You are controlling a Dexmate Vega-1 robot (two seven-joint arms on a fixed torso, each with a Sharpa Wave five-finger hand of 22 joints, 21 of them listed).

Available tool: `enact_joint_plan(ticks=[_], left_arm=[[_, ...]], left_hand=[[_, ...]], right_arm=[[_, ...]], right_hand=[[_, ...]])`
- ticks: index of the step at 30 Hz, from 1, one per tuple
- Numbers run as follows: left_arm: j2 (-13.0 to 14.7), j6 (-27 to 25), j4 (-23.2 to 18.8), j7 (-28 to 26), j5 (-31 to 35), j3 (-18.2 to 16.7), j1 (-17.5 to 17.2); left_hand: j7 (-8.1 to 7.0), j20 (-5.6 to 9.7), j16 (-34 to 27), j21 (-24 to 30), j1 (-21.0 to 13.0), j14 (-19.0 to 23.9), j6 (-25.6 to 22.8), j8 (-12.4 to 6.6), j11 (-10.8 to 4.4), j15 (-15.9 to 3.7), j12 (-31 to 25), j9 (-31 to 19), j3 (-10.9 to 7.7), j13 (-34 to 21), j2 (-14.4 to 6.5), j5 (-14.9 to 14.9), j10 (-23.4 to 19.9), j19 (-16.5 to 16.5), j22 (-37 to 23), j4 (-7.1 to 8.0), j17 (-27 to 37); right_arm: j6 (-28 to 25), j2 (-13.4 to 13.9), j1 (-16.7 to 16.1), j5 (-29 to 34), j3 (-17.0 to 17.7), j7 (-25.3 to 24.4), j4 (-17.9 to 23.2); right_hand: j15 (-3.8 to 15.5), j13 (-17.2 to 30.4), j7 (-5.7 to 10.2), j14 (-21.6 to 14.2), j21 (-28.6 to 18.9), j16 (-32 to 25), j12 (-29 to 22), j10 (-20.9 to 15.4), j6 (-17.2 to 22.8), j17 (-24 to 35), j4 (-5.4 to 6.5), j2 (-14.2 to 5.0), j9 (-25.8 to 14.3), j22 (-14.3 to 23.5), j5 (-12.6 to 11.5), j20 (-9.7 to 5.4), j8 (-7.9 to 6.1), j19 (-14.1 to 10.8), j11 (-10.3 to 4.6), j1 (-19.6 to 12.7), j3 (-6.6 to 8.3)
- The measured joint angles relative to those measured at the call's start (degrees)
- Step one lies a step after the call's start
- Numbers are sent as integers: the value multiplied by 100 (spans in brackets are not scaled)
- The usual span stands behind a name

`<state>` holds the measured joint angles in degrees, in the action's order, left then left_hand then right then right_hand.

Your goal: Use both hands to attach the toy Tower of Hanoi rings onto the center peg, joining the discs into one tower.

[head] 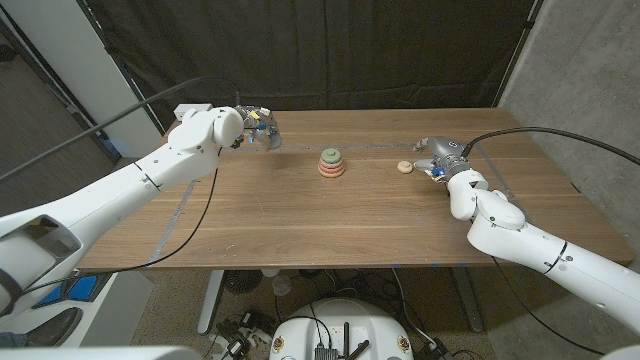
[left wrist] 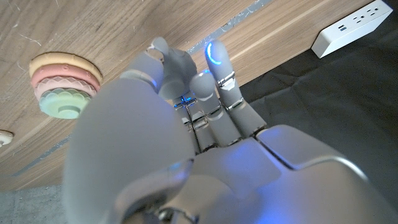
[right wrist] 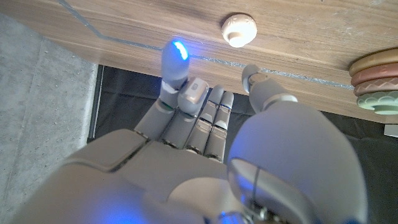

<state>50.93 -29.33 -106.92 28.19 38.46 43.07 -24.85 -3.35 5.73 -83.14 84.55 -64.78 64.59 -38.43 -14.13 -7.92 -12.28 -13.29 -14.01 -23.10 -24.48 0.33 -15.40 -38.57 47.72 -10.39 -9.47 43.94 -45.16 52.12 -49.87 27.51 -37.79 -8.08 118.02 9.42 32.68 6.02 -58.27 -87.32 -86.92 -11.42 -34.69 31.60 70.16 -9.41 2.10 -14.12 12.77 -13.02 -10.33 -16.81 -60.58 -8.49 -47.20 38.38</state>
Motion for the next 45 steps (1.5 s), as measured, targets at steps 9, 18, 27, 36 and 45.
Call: enact_joint_plan(ticks=[9,18,27,36,45], left_arm=[[-6,74,-49,72,76,-73,17],[-67,307,-5,-34,27,-131,16],[-203,570,99,-140,-26,-137,62],[-379,848,264,-218,-89,-82,175],[-551,1073,421,-263,-123,8,291]], left_hand=[[0,0,0,0,0,0,0,40,-8,0,33,-16,-1,0,1,-11,-24,0,0,-1,24],[-21,24,49,0,-1,53,-23,63,5,-30,68,-33,-16,0,3,-12,-61,24,-16,-16,0],[-29,23,49,23,-3,83,-74,87,-8,0,79,-48,-15,0,3,-11,-90,22,-16,-17,25],[-29,22,71,45,-19,83,-73,90,0,0,125,-53,-14,0,5,-5,-139,22,-16,-17,47],[-17,22,71,45,-25,82,-85,110,-5,0,129,-52,-14,0,10,-1,-146,22,-16,-18,54]], right_arm=[[-42,0,42,0,-39,45,0],[-122,18,45,17,-46,61,61],[-218,49,-13,18,-19,56,149],[-337,84,-70,5,4,16,242],[-418,121,-132,-48,51,-45,323]], right_hand=[[0,0,0,0,0,0,0,0,0,0,0,0,0,16,0,0,0,0,0,0,0],[0,0,-31,0,0,-44,0,0,31,0,-20,0,0,8,0,0,0,0,0,0,20],[0,0,-31,0,0,-44,0,-30,31,0,-20,-31,0,0,0,0,0,0,31,-31,20],[0,0,-8,0,0,-44,0,-30,53,0,-20,-31,0,0,0,0,0,0,30,-31,20],[0,-4,-6,0,0,-44,0,-41,55,-1,-20,-31,0,0,0,0,0,0,19,-31,20]])
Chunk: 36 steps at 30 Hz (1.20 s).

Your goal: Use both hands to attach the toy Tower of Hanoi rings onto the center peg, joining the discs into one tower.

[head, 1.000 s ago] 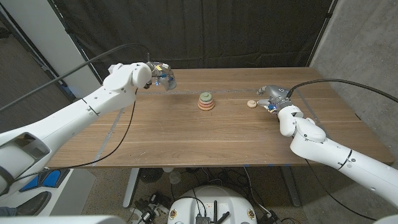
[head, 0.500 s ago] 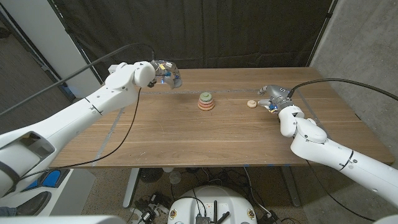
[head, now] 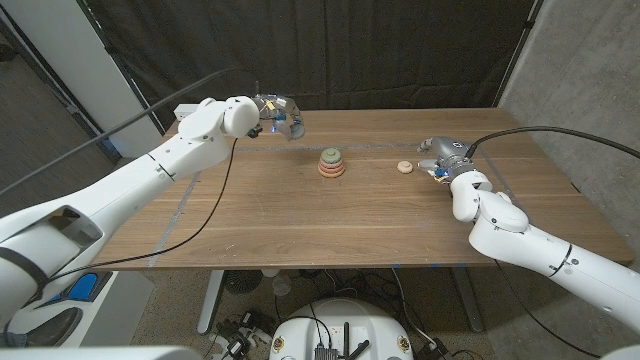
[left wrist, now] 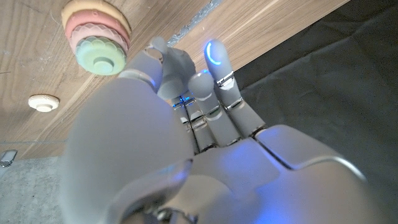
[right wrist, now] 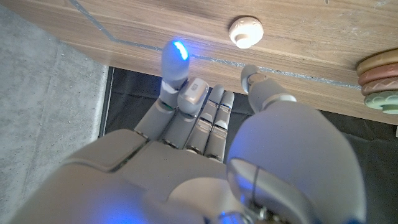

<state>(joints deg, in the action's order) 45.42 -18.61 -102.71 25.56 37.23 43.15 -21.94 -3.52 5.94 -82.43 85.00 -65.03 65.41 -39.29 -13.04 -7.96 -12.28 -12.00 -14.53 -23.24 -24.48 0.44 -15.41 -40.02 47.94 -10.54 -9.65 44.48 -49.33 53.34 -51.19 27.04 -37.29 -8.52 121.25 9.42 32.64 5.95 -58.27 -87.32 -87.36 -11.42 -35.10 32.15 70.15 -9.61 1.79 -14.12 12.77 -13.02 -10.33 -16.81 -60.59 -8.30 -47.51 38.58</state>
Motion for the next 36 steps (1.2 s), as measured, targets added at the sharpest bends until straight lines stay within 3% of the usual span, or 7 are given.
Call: enact_joint_plan(ticks=[36], left_arm=[[-752,682,767,66,58,553,575]], left_hand=[[16,0,44,0,9,20,-80,30,6,-20,31,-36,15,0,-10,46,-55,-1,1,-15,52]], right_arm=[[-117,188,-196,-296,170,-249,175]], right_hand=[[0,16,-15,0,0,0,0,-21,47,0,0,0,0,2,0,0,0,0,22,0,0]])
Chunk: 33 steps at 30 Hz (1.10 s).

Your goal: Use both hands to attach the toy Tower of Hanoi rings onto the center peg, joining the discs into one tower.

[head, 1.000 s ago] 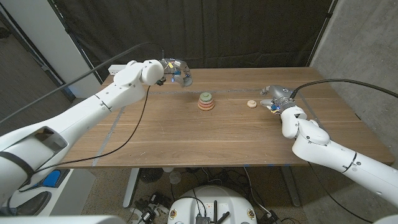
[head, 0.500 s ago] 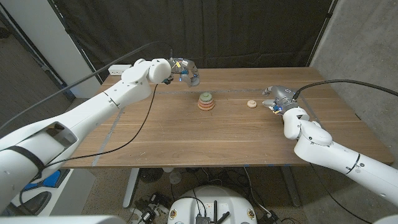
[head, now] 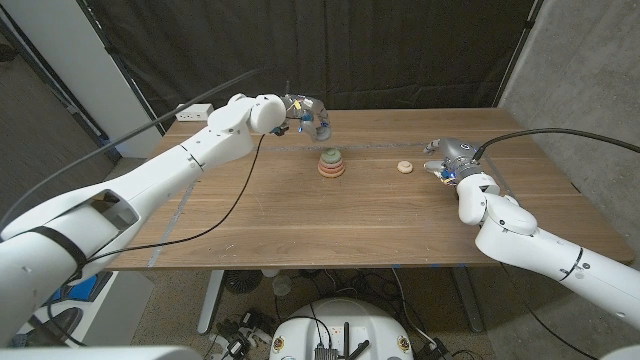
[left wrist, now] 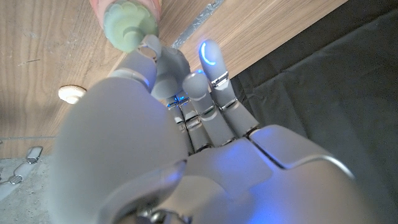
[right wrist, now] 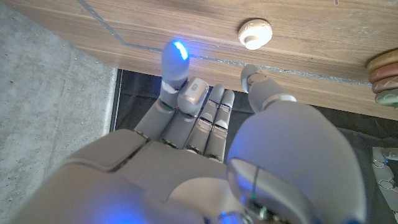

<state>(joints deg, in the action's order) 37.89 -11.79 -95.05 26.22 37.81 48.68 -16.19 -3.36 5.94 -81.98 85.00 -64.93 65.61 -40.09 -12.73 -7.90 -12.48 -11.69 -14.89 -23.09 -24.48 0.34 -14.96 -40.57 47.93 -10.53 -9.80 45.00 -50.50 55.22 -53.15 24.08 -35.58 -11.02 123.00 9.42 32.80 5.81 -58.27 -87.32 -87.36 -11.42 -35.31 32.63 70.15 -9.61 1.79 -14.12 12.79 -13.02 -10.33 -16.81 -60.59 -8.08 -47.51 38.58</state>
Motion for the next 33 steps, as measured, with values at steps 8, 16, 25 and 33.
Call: enact_joint_plan(ticks=[8,16,25,33], left_arm=[[-151,62,201,92,11,145,130],[-295,114,420,179,51,307,278],[-403,164,583,212,80,429,358],[-519,178,787,179,124,556,418]], left_hand=[[-22,0,0,0,0,0,-22,11,-8,0,23,-9,-1,0,0,9,-8,0,0,1,0],[-31,0,22,0,0,0,-31,14,-9,0,-3,-17,-1,0,0,-11,-8,0,1,1,-8],[-31,0,22,0,0,0,-30,34,-10,0,-4,-16,-2,0,0,-11,-7,0,1,2,-15],[-30,0,22,0,0,-1,-75,42,3,0,-1,-14,1,0,0,-11,-21,0,1,3,-16]], right_arm=[[-7,19,-10,-43,7,-28,10],[-5,25,-13,-85,10,-53,9],[7,25,14,-109,-1,-54,-24],[11,24,37,-139,-19,-56,-47]], right_hand=[[0,0,0,0,0,0,0,-51,0,0,0,0,0,0,0,0,0,0,-11,0,0],[0,0,0,0,0,0,0,-51,0,0,0,0,0,1,0,0,0,0,-11,0,0],[0,-1,0,0,0,0,0,-51,0,0,0,0,0,1,0,0,0,0,-11,0,0],[0,-1,0,0,0,0,0,-51,0,0,0,0,0,1,0,0,0,0,-11,0,0]])
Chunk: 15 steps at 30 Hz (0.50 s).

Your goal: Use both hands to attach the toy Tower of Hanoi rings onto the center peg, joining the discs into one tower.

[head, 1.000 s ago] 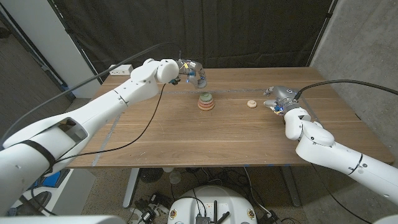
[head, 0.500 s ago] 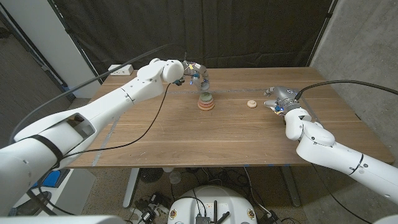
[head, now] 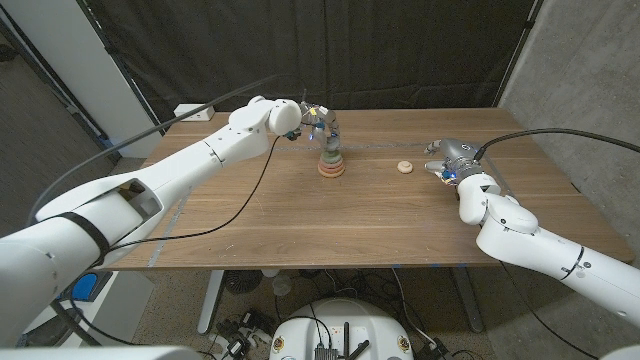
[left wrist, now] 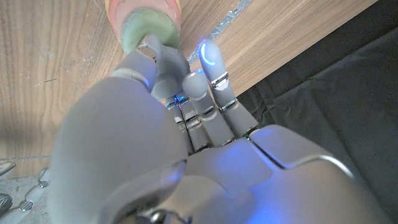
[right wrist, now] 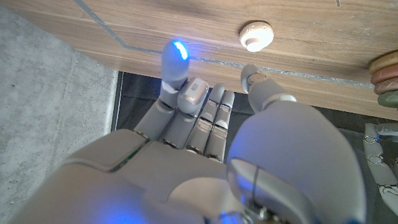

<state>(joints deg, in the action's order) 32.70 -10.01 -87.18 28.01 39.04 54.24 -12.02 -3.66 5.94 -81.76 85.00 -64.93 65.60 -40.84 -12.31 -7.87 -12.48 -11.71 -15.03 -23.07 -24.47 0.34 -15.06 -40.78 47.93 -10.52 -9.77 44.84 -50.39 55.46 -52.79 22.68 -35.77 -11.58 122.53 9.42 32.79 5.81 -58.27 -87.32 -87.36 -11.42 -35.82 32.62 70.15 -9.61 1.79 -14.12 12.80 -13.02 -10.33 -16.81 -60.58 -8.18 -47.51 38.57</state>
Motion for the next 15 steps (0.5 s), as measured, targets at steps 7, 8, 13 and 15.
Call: enact_joint_plan(ticks=[7,8,13,15], left_arm=[[-70,11,147,-55,9,77,32],[-74,13,154,-56,9,81,33],[-119,37,254,-69,1,135,55],[-131,39,276,-72,-5,148,60]], left_hand=[[6,0,0,0,0,0,-13,-29,-1,0,20,2,15,0,0,6,-40,0,0,14,8],[6,0,0,0,0,0,-13,-30,-1,0,21,2,15,0,0,6,-41,0,0,13,13],[8,0,0,0,0,0,-14,-31,0,0,1,2,16,0,0,10,-42,0,0,13,13],[8,0,0,0,0,0,-14,-31,0,0,0,2,16,0,0,10,-43,0,0,13,15]], right_arm=[[0,-3,6,-32,-3,0,-22],[0,-5,9,-38,-4,0,-27],[5,-11,20,-61,-11,-4,-50],[10,-13,25,-68,-13,-6,-56]], right_hand=[[0,0,0,0,0,0,0,0,0,0,0,-3,0,0,0,0,0,0,0,-3,0],[0,0,0,0,0,0,0,0,0,0,0,-30,0,0,0,0,0,0,0,-30,0],[0,0,0,0,0,0,0,0,0,0,0,-30,0,0,0,0,0,0,0,-30,0],[0,0,0,0,0,0,0,0,0,0,0,-30,0,0,0,0,0,0,0,-30,0]])
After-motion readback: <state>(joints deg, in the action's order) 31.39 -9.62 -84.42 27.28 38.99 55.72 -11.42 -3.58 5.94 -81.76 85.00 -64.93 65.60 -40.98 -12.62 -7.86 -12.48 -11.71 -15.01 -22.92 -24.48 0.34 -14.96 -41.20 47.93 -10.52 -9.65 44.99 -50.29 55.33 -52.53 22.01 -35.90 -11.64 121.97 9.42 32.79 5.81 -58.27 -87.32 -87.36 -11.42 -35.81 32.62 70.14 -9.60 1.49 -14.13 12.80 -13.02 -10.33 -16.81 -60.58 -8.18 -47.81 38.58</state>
